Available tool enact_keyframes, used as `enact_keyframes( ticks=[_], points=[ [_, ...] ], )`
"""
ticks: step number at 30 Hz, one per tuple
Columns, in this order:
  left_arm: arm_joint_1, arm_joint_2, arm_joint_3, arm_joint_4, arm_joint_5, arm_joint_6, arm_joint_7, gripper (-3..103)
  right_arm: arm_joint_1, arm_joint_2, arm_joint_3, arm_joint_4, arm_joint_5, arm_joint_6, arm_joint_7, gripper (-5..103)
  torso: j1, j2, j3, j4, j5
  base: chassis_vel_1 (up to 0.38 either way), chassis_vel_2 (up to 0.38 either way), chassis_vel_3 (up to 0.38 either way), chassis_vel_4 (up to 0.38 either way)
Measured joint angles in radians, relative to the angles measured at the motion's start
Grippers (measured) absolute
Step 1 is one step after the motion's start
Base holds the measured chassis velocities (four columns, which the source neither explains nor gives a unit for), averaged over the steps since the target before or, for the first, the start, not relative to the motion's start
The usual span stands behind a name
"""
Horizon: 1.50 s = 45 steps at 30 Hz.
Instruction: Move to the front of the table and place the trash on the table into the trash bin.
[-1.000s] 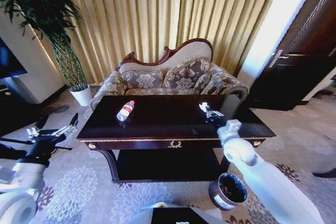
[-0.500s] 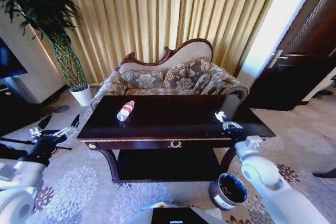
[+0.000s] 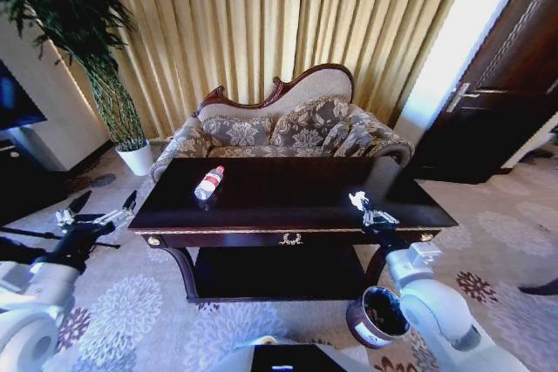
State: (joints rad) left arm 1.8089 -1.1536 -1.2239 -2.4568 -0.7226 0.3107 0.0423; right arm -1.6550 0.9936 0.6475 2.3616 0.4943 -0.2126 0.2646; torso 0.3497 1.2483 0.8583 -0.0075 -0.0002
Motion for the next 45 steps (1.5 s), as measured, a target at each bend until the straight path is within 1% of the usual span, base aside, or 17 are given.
enact_keyframes(
  ticks=[5, 10, 13, 34, 39, 42, 43, 44, 45],
  points=[
    [0.005, -0.011, 0.006, 0.000, 0.008, 0.005, 0.000, 100, 0.000, -0.004, -0.007, 0.005, -0.008, -0.003, 0.002, 0, 0.000, 0.000, 0.000, 0.0002, 0.0001, 0.064, -0.062, -0.055, 0.052],
    [0.005, -0.011, 0.007, -0.002, 0.009, 0.005, 0.000, 100, -0.009, -0.003, -0.010, 0.006, -0.017, -0.003, 0.003, 0, 0.000, 0.000, 0.000, -0.0002, 0.0001, 0.050, -0.058, -0.058, 0.052],
    [0.004, -0.012, 0.010, -0.002, 0.011, 0.005, 0.000, 100, -0.010, -0.003, -0.009, 0.006, -0.017, -0.003, 0.003, 0, 0.000, 0.000, 0.000, 0.0000, 0.0000, 0.057, -0.064, -0.052, 0.049],
    [-0.005, -0.009, 0.023, -0.001, 0.018, -0.014, 0.004, 100, -0.002, 0.005, -0.014, -0.041, -0.026, -0.001, 0.004, 0, 0.000, 0.000, 0.000, 0.0000, 0.0000, 0.084, -0.087, -0.087, 0.085],
    [-0.006, -0.010, 0.029, -0.005, 0.018, -0.026, 0.006, 100, 0.031, 0.009, -0.050, -0.107, -0.028, 0.000, 0.016, 0, 0.000, 0.000, 0.000, -0.0001, 0.0001, 0.076, -0.074, -0.074, 0.066],
    [-0.007, -0.011, 0.030, -0.010, 0.018, -0.026, 0.006, 100, 0.073, 0.018, -0.086, -0.208, -0.030, 0.000, 0.039, 0, -0.001, 0.000, 0.000, 0.0001, 0.0002, 0.015, -0.022, -0.007, 0.016],
    [-0.006, -0.011, 0.028, -0.013, 0.016, -0.026, 0.006, 100, 0.096, 0.024, -0.094, -0.269, -0.041, -0.001, 0.040, 0, -0.001, 0.000, 0.000, 0.0002, 0.0002, 0.000, 0.000, 0.000, 0.000],
    [-0.006, -0.011, 0.028, -0.013, 0.016, -0.026, 0.006, 100, 0.096, 0.024, -0.094, -0.269, -0.041, -0.001, 0.040, 0, -0.001, 0.000, 0.000, 0.0002, 0.0002, 0.000, 0.000, 0.000, 0.000],
    [-0.006, -0.011, 0.026, -0.014, 0.015, -0.027, 0.006, 100, 0.109, 0.029, -0.097, -0.307, -0.048, -0.001, 0.040, 0, 0.000, 0.000, 0.000, 0.0001, 0.0001, 0.000, 0.000, 0.000, 0.000]
  ],
)
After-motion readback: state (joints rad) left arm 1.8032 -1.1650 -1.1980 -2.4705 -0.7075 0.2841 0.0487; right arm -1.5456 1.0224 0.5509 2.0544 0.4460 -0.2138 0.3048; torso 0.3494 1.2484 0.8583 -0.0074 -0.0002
